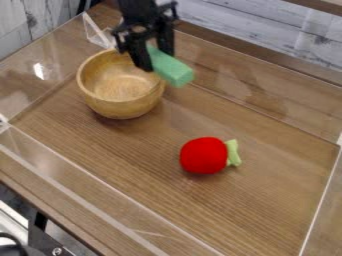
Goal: Remove the green object from the brown bowl and put it on the table
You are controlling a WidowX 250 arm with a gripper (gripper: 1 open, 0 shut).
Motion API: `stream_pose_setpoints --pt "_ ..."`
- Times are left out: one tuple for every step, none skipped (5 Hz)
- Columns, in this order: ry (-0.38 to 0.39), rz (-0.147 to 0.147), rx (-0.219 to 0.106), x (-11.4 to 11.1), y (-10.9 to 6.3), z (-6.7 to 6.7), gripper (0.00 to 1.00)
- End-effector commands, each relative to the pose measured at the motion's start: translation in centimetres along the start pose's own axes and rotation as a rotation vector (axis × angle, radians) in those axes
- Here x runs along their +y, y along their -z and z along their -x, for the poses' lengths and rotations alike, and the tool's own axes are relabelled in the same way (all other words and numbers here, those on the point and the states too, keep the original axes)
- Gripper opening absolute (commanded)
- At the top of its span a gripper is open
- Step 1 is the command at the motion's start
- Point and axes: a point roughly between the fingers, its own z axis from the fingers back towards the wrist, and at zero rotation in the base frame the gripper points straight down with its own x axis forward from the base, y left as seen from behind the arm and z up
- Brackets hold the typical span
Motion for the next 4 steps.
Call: stream_pose_setpoints --pt "0.038 0.052 -0.047 -1.4 -2.1 1.0 0.0" --pt "0.056 0.04 -0.046 -2.0 -1.5 1.5 0.0" --pt "0.065 0.033 -0.045 -2.2 -1.8 2.3 0.0" --pt "0.067 0.025 -0.047 -2.3 -1.8 3.1 0.0"
